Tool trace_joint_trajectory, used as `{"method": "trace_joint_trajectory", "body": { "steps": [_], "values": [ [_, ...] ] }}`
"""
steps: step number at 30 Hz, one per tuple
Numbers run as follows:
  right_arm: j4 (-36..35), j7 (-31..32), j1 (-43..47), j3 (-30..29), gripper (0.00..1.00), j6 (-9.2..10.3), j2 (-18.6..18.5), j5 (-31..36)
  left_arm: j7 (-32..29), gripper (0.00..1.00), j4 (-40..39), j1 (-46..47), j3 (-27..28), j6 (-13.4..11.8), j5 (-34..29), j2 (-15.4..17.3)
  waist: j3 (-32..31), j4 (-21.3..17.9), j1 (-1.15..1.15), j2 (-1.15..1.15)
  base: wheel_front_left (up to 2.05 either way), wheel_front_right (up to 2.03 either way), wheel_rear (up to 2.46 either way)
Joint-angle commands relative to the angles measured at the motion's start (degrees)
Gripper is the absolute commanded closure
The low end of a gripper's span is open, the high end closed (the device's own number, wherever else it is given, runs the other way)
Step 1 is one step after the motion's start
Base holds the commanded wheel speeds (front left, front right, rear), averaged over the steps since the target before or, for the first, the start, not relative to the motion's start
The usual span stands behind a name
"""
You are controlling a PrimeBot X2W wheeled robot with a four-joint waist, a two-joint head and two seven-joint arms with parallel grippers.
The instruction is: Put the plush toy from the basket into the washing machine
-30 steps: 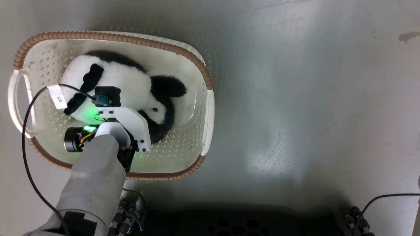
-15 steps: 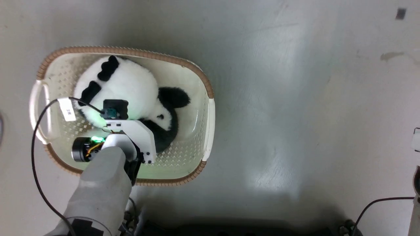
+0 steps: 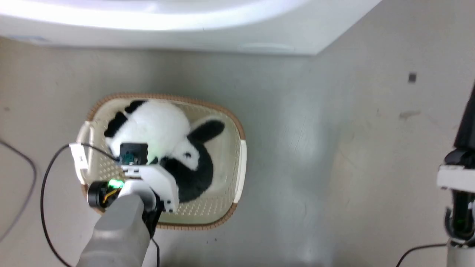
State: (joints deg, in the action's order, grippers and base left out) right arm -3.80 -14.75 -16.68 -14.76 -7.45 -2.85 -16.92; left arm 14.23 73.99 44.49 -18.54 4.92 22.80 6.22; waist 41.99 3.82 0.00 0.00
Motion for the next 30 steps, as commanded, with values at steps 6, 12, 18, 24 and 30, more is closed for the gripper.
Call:
{"method": "trace_joint_trajectory", "body": {
  "steps": [6,12,18,24,30],
  "values": [
    [3.19,-0.25,4.32,0.94,0.0,-0.03,-0.03,-1.65,0.74,1.0,-5.78,-5.96,0.96,-0.16,-0.25,1.56,-11.98,0.43,0.0,0.0,0.0,0.0,0.0],
    [5.45,-0.25,8.19,0.87,0.0,-0.03,-0.03,-2.45,0.75,1.0,-14.74,-12.58,2.96,-0.74,-1.77,2.55,-19.19,1.27,0.0,0.0,0.0,0.0,0.0],
    [6.84,-0.25,10.73,0.28,0.0,-0.03,-0.03,-3.41,0.76,1.0,-23.04,-17.07,4.96,-1.54,-3.96,2.99,-23.96,2.07,0.0,0.0,0.0,0.0,0.0],
    [7.58,-0.25,12.44,0.07,0.0,-0.03,-0.03,-4.36,0.76,1.0,-32.42,-19.74,7.56,-2.07,-6.58,3.23,-27.13,2.72,0.0,0.0,0.0,0.0,0.0],
    [7.55,-0.25,12.31,0.33,0.0,-0.03,-0.03,-5.19,0.76,1.0,-40.05,-19.5,10.61,-2.3,-8.26,2.71,-27.48,2.19,0.0,0.0,0.0,0.0,0.0]
  ]
}}
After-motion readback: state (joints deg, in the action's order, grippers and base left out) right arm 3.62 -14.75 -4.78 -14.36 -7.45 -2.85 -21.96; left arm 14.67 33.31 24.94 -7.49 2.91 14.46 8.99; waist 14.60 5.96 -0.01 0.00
